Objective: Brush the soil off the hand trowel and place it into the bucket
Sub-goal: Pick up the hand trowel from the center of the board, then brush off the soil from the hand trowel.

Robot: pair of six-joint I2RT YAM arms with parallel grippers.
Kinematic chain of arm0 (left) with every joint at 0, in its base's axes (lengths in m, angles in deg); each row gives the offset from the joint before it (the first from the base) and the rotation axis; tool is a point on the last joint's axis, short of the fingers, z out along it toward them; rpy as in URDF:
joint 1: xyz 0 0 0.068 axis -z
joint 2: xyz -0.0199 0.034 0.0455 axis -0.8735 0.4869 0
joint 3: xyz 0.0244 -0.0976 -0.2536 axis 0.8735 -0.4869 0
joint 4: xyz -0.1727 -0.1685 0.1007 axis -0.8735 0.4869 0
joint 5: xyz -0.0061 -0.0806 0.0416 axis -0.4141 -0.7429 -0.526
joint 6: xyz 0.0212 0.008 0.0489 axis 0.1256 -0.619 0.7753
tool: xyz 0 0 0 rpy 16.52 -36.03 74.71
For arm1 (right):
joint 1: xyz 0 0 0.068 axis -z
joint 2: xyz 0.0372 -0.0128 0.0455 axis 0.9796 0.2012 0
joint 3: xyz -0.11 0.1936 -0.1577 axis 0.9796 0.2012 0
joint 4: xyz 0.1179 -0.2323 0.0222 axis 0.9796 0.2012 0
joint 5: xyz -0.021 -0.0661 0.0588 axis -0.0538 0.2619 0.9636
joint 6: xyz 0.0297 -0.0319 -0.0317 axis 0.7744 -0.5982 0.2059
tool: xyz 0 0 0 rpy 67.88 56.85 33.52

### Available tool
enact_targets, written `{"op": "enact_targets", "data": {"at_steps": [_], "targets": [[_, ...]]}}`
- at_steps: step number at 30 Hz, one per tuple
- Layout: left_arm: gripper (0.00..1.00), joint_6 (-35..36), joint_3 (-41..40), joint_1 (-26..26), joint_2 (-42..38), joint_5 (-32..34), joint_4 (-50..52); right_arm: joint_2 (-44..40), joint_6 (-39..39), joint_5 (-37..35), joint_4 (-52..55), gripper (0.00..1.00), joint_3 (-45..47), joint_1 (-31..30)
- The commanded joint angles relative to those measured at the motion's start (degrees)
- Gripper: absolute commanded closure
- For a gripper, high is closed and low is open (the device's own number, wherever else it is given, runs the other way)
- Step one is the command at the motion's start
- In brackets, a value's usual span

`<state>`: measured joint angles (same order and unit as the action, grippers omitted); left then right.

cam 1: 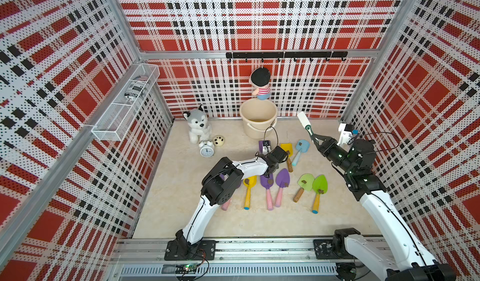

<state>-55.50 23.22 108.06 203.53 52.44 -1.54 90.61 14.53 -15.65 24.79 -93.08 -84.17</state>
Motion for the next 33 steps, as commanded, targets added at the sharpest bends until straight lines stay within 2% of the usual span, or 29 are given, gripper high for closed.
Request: {"op": "enact_targets", "data": {"at_steps": [1,8,16,20,23,27,30,33], "targets": [[1.0,2.9,-0.14,-0.7,-3.78,-3.44,0.94,-0.54,0.63,1.09,-1.13,1.0,-0.49,0.92],[1.0,10.16,-0.67,-1.32,-8.98,-9.18,2.27,-0.03,2.85,4.97,-3.98,1.0,1.61,3.23],[1.0,20.34,-2.8,-2.3,-18.44,-13.94,8.94,-0.33,1.24,8.48,-2.25,1.0,0.39,4.62],[1.0,25.53,-9.55,-4.99,-26.89,-19.2,9.62,-0.49,-1.25,15.91,-5.5,1.0,1.21,4.72],[1.0,29.17,-14.08,-6.65,-32.97,-20.04,11.0,0.31,-2.92,21.61,-6.27,1.0,1.3,4.48],[1.0,34.19,-17.05,-7.2,-38.28,-17.56,15.67,2.26,-8.59,24.53,-0.21,1.0,-1.24,0.26],[1.0,36.0,-19.32,-7.21,-41.58,-14.92,17.85,4.38,-12.63,23.7,4.32,1.0,-3.26,-6.38],[1.0,35.83,-21.87,-7.34,-44.59,-13.77,18.35,6.58,-13.33,20.68,4.31,1.0,-3.16,-12.6]]}}
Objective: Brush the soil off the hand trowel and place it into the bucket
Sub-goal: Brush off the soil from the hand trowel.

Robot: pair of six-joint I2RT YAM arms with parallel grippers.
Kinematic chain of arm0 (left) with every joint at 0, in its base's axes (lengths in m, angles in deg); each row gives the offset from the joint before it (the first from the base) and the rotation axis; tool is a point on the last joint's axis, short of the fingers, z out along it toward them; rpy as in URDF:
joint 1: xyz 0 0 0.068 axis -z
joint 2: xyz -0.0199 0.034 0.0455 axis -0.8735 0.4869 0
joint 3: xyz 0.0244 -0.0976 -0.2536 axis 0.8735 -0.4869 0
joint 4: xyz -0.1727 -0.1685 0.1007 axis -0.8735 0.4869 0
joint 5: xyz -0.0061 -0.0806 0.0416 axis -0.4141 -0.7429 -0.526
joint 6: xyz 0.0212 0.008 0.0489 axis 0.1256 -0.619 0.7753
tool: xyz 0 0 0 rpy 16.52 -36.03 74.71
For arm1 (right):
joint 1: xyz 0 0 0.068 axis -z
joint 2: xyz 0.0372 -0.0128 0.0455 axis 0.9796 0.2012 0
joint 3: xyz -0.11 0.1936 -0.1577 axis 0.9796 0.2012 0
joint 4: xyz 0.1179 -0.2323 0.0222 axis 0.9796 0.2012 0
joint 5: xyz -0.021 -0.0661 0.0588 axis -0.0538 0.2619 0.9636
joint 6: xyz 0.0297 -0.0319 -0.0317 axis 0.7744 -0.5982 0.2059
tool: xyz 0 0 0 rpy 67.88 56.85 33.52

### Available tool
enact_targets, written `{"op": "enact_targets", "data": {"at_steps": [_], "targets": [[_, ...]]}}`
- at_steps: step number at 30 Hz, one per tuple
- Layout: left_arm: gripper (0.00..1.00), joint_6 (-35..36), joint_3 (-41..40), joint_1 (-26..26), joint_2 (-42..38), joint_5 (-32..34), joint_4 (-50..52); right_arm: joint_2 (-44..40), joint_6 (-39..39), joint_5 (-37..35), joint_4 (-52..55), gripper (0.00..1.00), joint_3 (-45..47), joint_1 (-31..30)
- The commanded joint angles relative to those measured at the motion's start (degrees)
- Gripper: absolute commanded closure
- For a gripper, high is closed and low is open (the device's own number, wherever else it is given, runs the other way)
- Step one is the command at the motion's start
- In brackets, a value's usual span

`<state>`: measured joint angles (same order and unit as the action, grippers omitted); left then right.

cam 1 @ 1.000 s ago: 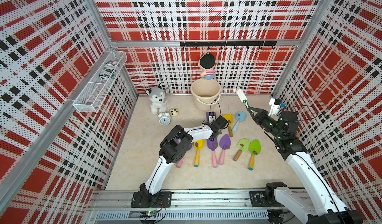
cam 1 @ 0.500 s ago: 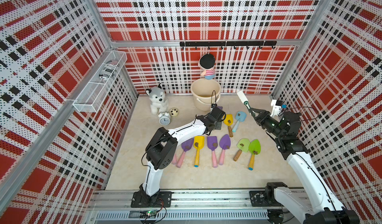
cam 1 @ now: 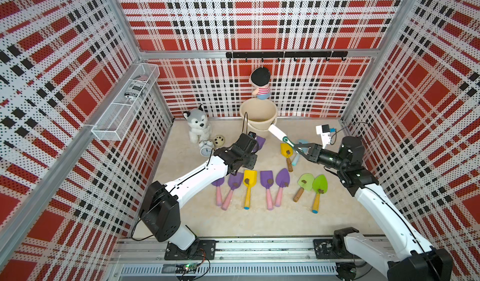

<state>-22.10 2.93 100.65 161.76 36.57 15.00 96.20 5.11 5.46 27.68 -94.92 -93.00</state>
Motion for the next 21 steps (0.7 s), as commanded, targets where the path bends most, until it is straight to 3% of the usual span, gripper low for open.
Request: {"op": "enact_targets", "data": {"at_steps": [1,13,21], "targets": [[1.0,2.29,-2.41,0.02,-3.92,1.79,1.85,1.79,-3.7,-1.78,0.71,1.0,-1.01,-5.6],[1.0,-0.22,-6.99,0.81,-8.56,-1.68,0.6,10.09,2.88,-4.89,-12.56,1.0,4.6,-13.54],[1.0,-0.68,-7.29,0.82,-9.8,-2.26,0.06,13.06,1.24,-10.25,-9.28,1.0,4.5,-13.52]]}}
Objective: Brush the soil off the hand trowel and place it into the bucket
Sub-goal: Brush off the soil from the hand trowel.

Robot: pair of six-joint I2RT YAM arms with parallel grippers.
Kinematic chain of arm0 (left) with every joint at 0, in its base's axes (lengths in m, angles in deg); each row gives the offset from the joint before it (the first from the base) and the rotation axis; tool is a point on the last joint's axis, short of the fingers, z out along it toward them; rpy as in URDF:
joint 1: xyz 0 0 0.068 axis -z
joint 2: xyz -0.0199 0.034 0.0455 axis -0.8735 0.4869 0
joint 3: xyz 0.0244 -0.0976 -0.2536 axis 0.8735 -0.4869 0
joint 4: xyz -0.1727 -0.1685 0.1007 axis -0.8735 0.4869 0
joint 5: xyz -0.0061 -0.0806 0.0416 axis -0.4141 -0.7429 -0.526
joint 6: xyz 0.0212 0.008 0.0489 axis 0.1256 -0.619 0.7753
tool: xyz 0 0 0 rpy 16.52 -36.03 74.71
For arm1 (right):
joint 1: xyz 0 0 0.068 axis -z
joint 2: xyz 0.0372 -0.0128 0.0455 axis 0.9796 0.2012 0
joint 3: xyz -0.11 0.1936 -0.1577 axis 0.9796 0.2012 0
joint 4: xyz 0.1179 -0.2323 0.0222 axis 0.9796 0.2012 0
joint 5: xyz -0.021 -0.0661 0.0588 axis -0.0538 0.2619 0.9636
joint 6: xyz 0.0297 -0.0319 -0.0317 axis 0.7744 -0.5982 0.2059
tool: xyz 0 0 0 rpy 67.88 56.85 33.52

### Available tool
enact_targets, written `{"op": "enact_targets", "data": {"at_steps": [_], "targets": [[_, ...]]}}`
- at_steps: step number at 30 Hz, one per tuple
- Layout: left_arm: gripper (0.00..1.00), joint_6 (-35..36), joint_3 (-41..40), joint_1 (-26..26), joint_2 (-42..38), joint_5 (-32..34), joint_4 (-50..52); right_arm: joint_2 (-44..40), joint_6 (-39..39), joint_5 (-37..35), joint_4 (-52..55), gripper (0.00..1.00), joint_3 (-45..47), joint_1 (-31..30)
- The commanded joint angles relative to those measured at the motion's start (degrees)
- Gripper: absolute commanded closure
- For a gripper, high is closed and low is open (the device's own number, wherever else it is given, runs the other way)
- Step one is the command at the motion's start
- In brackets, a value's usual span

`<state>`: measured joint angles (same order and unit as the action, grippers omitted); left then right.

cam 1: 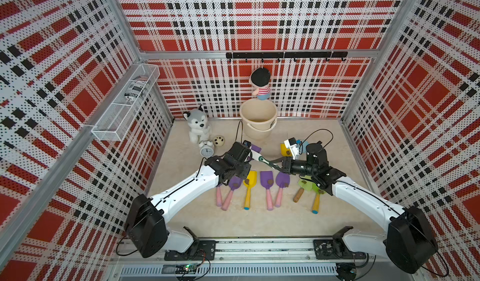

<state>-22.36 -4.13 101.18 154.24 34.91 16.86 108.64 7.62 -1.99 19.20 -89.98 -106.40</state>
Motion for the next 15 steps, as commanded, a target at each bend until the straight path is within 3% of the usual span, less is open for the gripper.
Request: {"op": "enact_targets", "data": {"at_steps": [1,15], "targets": [[1.0,-0.44,-0.29,0.29,-2.46,-0.66,-1.86,0.8,-1.45,-3.27,-0.46,1.0,-0.38,-0.13],[1.0,-0.6,-2.78,0.03,-2.42,-0.37,-3.82,-5.2,-3.7,-10.35,5.19,1.0,-2.5,1.3]]}}
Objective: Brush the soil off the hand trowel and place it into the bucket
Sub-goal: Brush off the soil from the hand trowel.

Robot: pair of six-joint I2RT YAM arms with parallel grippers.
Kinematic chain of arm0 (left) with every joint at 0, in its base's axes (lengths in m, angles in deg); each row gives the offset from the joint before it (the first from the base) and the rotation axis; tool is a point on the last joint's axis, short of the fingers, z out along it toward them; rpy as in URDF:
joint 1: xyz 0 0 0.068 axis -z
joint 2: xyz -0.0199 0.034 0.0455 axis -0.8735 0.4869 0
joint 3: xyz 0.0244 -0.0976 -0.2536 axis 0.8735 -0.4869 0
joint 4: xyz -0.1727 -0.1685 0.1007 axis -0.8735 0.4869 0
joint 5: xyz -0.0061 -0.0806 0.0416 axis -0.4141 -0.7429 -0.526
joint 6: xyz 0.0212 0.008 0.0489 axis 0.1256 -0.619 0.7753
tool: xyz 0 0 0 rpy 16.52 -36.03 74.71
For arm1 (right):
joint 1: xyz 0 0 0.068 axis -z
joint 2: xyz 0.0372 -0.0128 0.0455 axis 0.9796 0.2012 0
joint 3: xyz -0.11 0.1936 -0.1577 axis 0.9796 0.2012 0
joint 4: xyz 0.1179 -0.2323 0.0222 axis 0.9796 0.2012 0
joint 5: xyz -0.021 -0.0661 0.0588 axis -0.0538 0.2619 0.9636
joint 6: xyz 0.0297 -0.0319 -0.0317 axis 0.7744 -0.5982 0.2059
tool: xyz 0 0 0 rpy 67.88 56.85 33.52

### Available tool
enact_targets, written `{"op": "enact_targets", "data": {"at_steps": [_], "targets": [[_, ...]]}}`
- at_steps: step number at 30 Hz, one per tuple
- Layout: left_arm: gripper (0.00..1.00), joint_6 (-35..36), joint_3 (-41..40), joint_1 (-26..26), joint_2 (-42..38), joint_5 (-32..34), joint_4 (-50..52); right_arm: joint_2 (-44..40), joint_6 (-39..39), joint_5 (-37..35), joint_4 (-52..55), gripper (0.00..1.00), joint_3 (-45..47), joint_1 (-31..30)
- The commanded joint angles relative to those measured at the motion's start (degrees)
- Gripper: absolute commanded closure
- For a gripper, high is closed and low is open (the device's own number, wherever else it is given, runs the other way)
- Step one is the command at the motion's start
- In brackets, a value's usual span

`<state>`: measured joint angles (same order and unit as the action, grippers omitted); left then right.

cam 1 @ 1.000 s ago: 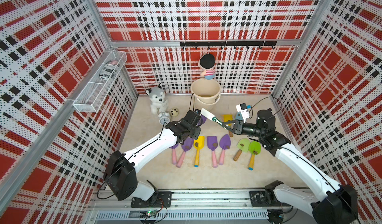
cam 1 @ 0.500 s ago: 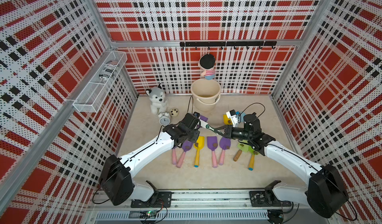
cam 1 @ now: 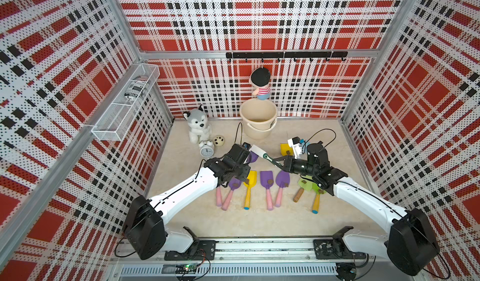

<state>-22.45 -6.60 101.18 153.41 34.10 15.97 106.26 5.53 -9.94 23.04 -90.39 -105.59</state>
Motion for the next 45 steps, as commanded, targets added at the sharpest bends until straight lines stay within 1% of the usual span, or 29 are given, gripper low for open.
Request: {"op": "enact_targets", "data": {"at_steps": [1,6,13,15,21,28,33,35,38,40,41,42,43,45], "targets": [[1.0,-0.45,-0.47,0.03,-1.59,0.29,-3.06,-2.94,-1.44,-1.24,0.94,1.0,-2.23,0.48],[1.0,-0.7,-0.52,0.03,-1.58,0.38,-3.28,-1.53,1.46,7.4,-5.47,1.0,-1.99,-0.34],[1.0,-1.32,-0.09,0.11,-2.44,-0.24,-4.13,1.72,3.95,10.98,-10.44,1.0,0.73,-1.54],[1.0,-1.4,-0.04,0.11,-2.42,-0.35,-4.12,2.28,4.24,10.4,-10.98,1.0,1.4,-1.54],[1.0,-1.41,-0.11,0.11,-2.64,-0.36,-4.21,3.61,2.92,6.56,-7.33,1.0,1.25,-1.26],[1.0,-1.58,-0.77,0.03,-3.0,-0.13,-4.69,2.44,3.61,4.44,-6.22,1.0,1.62,2.35],[1.0,-1.58,-0.97,0.11,-2.91,-0.53,-4.87,-0.19,3.71,4.46,-5.52,1.0,1.48,5.76],[1.0,-1.56,-1.07,0.11,-2.9,-0.55,-4.89,-1.3,3.28,4.79,-5.47,1.0,1.09,6.24],[1.0,-1.79,-1.0,0.11,-3.09,-0.57,-4.97,-1.99,2.11,8.59,-7.51,1.0,0.48,6.15],[1.0,-2.15,-0.8,0.03,-3.58,-1.01,-4.98,-2.62,-0.28,10.4,-8.1,1.0,0.13,6.19],[1.0,-2.28,-0.75,0.0,-3.79,-1.38,-5.0,-3.2,-2.35,9.68,-6.92,1.0,-0.41,6.25],[1.0,-2.59,-0.48,-0.17,-4.21,-2.41,-4.95,-3.92,-6.3,7.42,-4.17,1.0,-1.42,6.28],[1.0,-2.8,-0.14,-0.87,-4.82,-4.38,-4.57,-4.71,-12.09,3.46,-0.41,1.0,-2.82,6.26],[1.0,-3.33,0.73,-3.09,-6.31,-9.04,-3.8,-5.91,-24.13,-8.05,5.05,1.0,-4.71,6.27]]}}
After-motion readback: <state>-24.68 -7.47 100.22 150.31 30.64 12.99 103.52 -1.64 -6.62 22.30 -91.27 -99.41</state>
